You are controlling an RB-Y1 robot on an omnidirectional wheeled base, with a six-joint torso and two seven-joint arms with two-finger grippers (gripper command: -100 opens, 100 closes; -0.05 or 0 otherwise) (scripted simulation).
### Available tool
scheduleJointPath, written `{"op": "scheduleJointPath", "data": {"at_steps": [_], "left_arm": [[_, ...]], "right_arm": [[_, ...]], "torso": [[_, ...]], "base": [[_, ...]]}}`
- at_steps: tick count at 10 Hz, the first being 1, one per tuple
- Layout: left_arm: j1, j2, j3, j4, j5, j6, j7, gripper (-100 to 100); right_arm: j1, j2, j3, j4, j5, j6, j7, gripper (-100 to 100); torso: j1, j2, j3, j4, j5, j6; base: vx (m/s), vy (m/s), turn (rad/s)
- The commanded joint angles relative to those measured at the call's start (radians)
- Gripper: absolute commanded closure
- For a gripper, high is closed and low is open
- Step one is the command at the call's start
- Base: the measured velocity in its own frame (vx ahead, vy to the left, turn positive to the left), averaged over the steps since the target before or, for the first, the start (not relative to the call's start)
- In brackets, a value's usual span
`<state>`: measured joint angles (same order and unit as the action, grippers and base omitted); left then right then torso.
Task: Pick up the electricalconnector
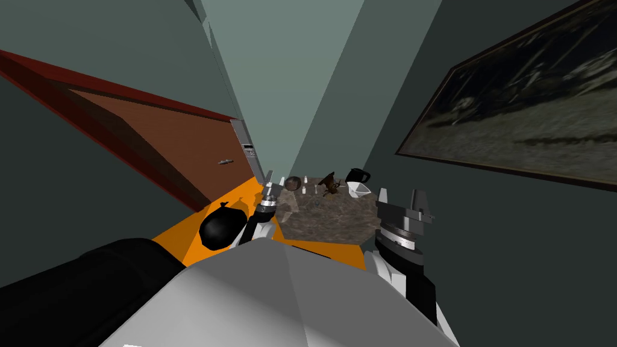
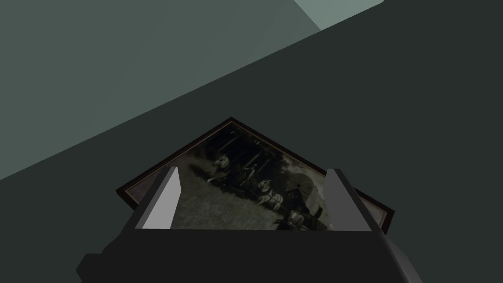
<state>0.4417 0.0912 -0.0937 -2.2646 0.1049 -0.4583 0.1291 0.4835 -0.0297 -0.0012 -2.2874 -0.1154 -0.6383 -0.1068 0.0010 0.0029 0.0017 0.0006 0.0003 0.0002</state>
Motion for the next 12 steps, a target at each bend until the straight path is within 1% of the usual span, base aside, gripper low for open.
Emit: {"op": "scheduleJointPath", "data": {"at_steps": [1,2,3,4,5,6,7,8,9,10,11,12], "left_arm": [[-0.031,0.030,-0.005,0.006,0.008,0.049,0.031,-100],[-0.054,0.043,-0.011,0.009,0.012,0.074,0.049,-100],[-0.054,0.043,-0.011,0.009,0.012,0.083,0.049,-100],[-0.079,0.054,-0.018,0.012,0.017,0.120,0.070,-100],[-0.105,0.064,-0.025,0.016,0.022,0.146,0.091,-100],[-0.105,0.064,-0.025,0.016,0.022,0.160,0.091,-100],[-0.132,0.072,-0.032,0.020,0.027,0.196,0.114,-100],[-0.132,0.072,-0.032,0.020,0.027,0.203,0.114,-100],[-0.161,0.080,-0.040,0.025,0.032,0.240,0.137,-100],[-0.161,0.080,-0.040,0.025,0.032,0.247,0.137,-100],[-0.190,0.086,-0.048,0.031,0.038,0.289,0.162,-100],[-0.190,0.086,-0.048,0.031,0.038,0.294,0.162,-100]], "right_arm": [[0.000,0.000,0.000,0.000,0.000,0.000,0.000,0],[0.000,0.000,0.000,0.000,0.000,0.000,0.000,0],[0.000,0.000,0.000,0.000,0.000,0.000,0.000,0],[0.000,0.000,0.000,0.000,0.000,0.000,0.000,0],[0.000,0.000,0.000,0.000,0.000,0.000,0.000,0],[0.000,0.000,0.000,0.000,0.000,0.000,0.000,0],[0.000,0.000,0.000,0.000,0.000,0.000,0.000,0],[0.000,0.000,0.000,0.000,0.000,0.000,0.000,0],[0.000,0.000,0.000,0.000,0.000,0.000,0.000,0],[0.000,0.000,0.000,0.000,0.000,0.000,0.000,0],[0.000,0.000,0.000,0.000,0.000,0.000,0.000,0],[0.000,0.000,0.000,0.000,0.000,0.000,0.000,0]], "torso": [[0.000,0.000,0.000,0.000,0.000,0.000],[0.000,0.000,0.000,0.000,0.000,0.000],[0.001,0.000,0.000,0.000,0.000,0.000],[0.000,0.000,0.000,0.000,0.000,0.000],[0.000,0.000,0.000,0.000,0.000,0.000],[0.000,0.001,0.000,0.000,0.000,0.000],[0.000,0.000,0.000,0.000,0.000,0.000],[0.000,0.000,0.000,0.000,0.000,0.000],[0.000,-0.001,0.000,0.000,0.000,0.000],[0.000,-0.001,-0.001,0.000,0.000,0.000],[0.000,-0.001,-0.001,0.000,0.000,0.000],[0.000,-0.001,0.000,0.000,0.000,0.000]], "base": [[-0.052,0.016,-0.041],[-0.056,0.024,-0.031],[-0.046,0.016,-0.015],[-0.050,0.011,-0.029],[-0.062,0.008,-0.046],[-0.043,0.008,-0.024],[-0.040,0.013,-0.037],[-0.029,0.015,-0.019],[-0.028,0.009,-0.026],[-0.027,0.007,-0.028],[-0.036,0.014,-0.048],[-0.032,0.012,-0.019]]}}
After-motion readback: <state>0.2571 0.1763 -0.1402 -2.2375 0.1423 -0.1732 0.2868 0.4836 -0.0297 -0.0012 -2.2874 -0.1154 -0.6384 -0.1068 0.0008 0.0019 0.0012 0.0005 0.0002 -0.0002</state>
